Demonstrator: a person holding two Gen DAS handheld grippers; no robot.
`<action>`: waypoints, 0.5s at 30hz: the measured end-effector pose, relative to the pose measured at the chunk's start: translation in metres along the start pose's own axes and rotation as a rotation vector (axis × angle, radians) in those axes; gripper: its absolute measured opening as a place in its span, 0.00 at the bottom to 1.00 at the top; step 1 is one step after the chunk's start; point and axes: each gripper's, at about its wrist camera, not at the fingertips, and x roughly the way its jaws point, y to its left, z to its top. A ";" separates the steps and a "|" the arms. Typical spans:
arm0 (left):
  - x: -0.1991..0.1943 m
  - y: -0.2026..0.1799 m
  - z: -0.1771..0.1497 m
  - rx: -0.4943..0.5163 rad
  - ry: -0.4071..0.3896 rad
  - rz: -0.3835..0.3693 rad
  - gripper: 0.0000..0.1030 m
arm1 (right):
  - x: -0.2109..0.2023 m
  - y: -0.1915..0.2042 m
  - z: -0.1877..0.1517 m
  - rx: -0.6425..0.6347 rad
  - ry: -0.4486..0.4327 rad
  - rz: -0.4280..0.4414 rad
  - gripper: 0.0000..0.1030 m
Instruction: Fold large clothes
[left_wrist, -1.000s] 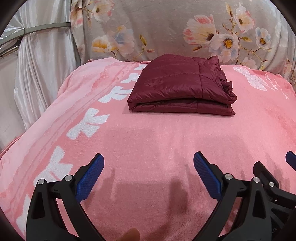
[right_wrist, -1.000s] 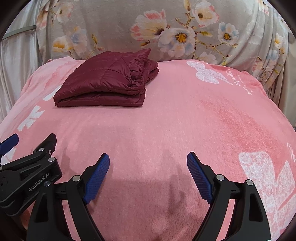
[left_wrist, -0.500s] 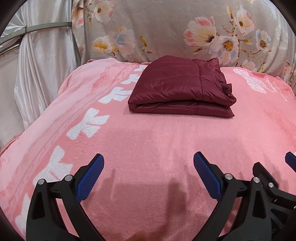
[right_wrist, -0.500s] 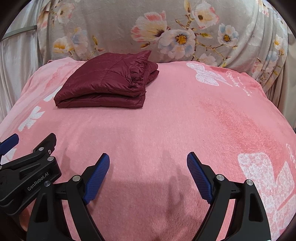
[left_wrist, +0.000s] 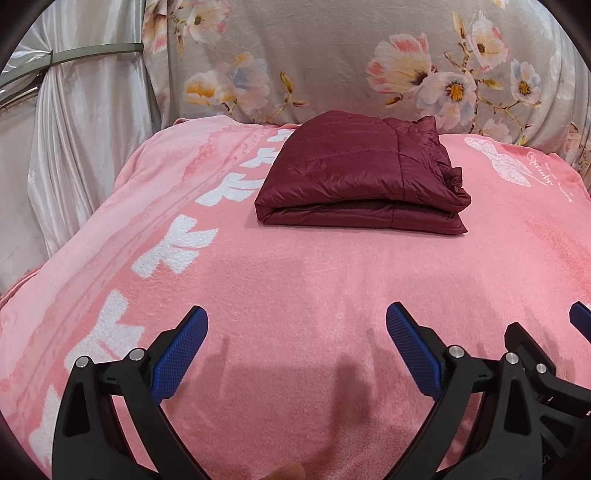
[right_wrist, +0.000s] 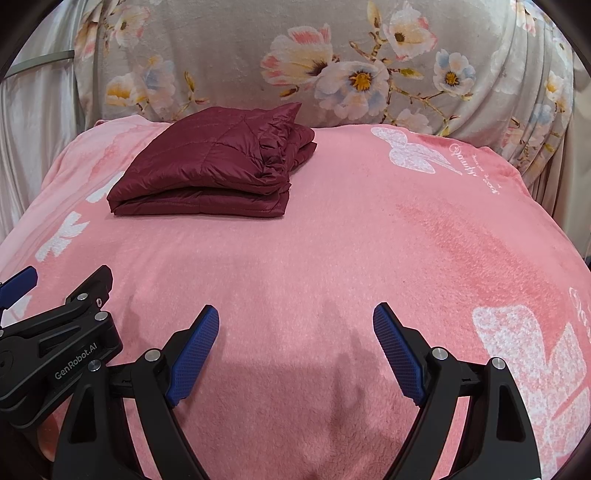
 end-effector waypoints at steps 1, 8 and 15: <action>0.000 0.000 0.000 0.000 0.000 0.000 0.92 | 0.000 0.000 0.001 0.000 0.000 -0.001 0.81; 0.000 0.001 0.000 -0.001 -0.002 -0.002 0.92 | 0.000 0.000 0.000 0.000 -0.002 -0.001 0.81; 0.000 0.001 0.000 -0.002 -0.004 -0.005 0.92 | -0.001 -0.002 0.002 -0.001 -0.006 -0.004 0.81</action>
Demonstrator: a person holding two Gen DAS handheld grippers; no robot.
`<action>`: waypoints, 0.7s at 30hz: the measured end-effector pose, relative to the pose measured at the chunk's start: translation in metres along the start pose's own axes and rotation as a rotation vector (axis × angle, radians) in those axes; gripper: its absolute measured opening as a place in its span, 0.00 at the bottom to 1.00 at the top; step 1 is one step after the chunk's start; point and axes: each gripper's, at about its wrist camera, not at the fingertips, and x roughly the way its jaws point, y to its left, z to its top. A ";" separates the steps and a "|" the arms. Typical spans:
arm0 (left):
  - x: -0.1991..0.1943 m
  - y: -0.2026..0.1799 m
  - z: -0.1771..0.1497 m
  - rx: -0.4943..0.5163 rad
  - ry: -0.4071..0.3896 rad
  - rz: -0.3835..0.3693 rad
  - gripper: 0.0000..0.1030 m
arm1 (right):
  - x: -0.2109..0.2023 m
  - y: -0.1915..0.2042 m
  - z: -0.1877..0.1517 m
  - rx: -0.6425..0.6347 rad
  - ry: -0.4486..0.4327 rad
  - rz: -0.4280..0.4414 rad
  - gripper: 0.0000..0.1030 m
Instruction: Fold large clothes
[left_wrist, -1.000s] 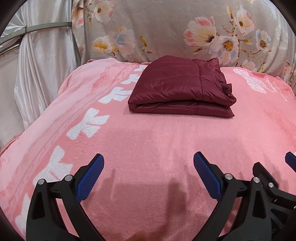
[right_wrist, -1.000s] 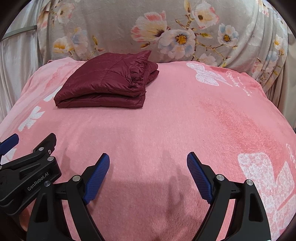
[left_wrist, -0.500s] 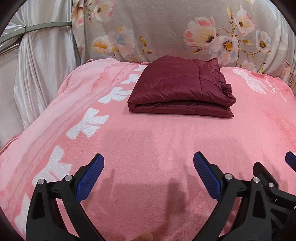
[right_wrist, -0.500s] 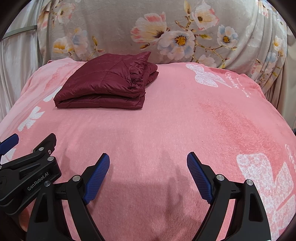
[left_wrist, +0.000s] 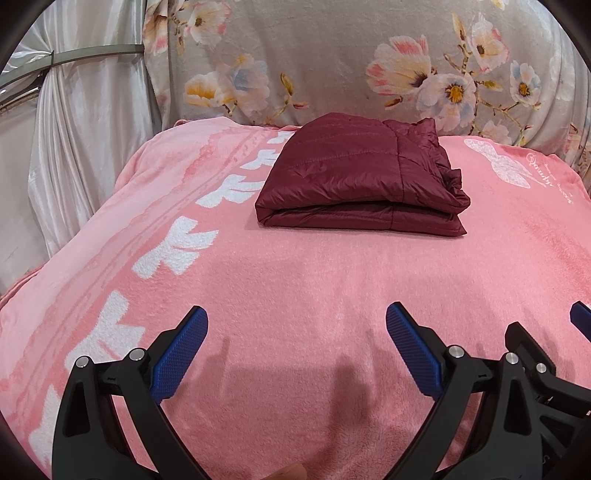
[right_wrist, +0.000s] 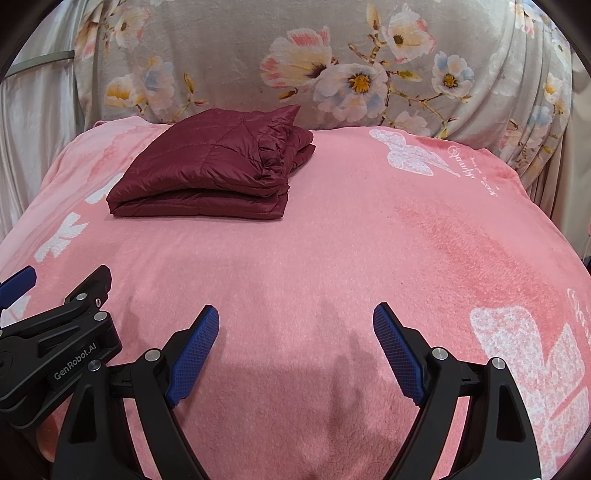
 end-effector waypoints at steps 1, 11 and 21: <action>0.000 0.000 0.000 0.000 0.000 0.000 0.92 | 0.000 0.000 0.000 0.000 0.000 0.000 0.81; -0.001 -0.001 0.000 -0.001 0.000 0.000 0.92 | 0.000 -0.001 0.001 0.001 0.000 -0.002 0.81; -0.001 -0.001 0.000 -0.002 -0.002 0.000 0.91 | 0.000 0.001 0.000 0.001 -0.002 -0.004 0.81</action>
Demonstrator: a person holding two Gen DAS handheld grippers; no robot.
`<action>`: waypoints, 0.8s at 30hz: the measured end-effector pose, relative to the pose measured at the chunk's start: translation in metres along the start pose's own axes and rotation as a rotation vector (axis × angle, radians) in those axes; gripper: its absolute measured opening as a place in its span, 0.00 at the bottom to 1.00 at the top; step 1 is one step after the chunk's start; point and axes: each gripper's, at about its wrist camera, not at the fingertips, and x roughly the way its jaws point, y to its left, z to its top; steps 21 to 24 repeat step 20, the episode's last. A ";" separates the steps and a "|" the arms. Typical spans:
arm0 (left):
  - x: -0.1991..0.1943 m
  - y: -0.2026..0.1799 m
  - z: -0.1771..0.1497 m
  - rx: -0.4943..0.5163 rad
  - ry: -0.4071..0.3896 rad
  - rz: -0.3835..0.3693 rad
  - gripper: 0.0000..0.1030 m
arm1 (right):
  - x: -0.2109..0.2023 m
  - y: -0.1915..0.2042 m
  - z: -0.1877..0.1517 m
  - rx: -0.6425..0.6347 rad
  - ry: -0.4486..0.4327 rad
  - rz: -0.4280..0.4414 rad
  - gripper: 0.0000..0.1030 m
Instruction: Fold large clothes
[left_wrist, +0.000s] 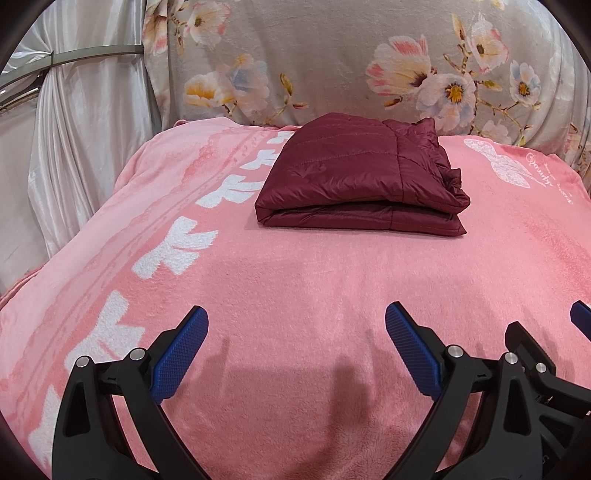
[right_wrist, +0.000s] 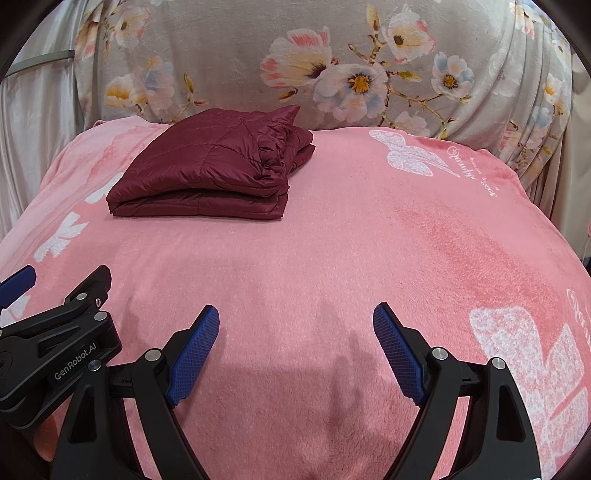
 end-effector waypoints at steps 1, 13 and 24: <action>0.000 0.000 0.000 0.000 0.000 -0.001 0.91 | 0.000 -0.001 0.001 0.000 -0.001 -0.001 0.81; -0.001 -0.001 0.001 -0.001 -0.002 -0.002 0.91 | 0.000 -0.001 0.000 -0.001 -0.001 -0.001 0.81; -0.002 -0.001 0.001 -0.002 -0.002 -0.001 0.91 | 0.000 -0.001 0.001 0.000 -0.001 0.000 0.81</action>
